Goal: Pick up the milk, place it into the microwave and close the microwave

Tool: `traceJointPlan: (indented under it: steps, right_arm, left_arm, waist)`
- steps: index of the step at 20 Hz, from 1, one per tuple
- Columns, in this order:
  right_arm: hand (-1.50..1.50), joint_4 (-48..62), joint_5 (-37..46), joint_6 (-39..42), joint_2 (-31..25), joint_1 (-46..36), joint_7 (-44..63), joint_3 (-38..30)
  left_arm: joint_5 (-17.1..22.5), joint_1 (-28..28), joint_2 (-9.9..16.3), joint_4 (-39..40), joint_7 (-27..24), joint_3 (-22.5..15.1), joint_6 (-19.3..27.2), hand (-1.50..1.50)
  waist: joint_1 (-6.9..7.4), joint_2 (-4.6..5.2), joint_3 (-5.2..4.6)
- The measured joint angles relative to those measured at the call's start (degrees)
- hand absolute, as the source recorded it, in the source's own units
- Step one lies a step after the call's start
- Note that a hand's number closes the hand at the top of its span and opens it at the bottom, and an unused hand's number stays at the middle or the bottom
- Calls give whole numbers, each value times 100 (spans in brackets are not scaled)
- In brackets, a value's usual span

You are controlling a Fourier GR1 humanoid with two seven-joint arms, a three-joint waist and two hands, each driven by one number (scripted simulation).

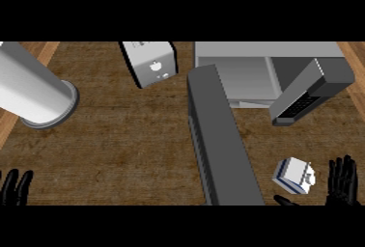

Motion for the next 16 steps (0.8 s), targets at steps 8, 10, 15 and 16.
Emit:
traceJointPlan:
  steps: [8,10,15,16]
  right_arm:
    - [-150,1110,42,111,-8,-699,-513,-279]
    - [-150,1432,73,39,22,-866,-634,-359]
    - [-150,2195,123,-244,12,-1116,-949,-686]
    - [-150,2345,137,-316,18,-1126,-1043,-752]
  left_arm:
    - [2,138,-97,-183,60,-50,-89,-150]
    - [-8,144,-112,-122,0,-38,-119,-150]
    - [-86,139,-127,-144,27,-86,-63,-150]
    - [-88,154,-126,-201,82,-82,-50,-150]
  waist:
    - [17,2,-1]
    - [18,2,1]
    - [18,4,1]
    - [18,5,1]
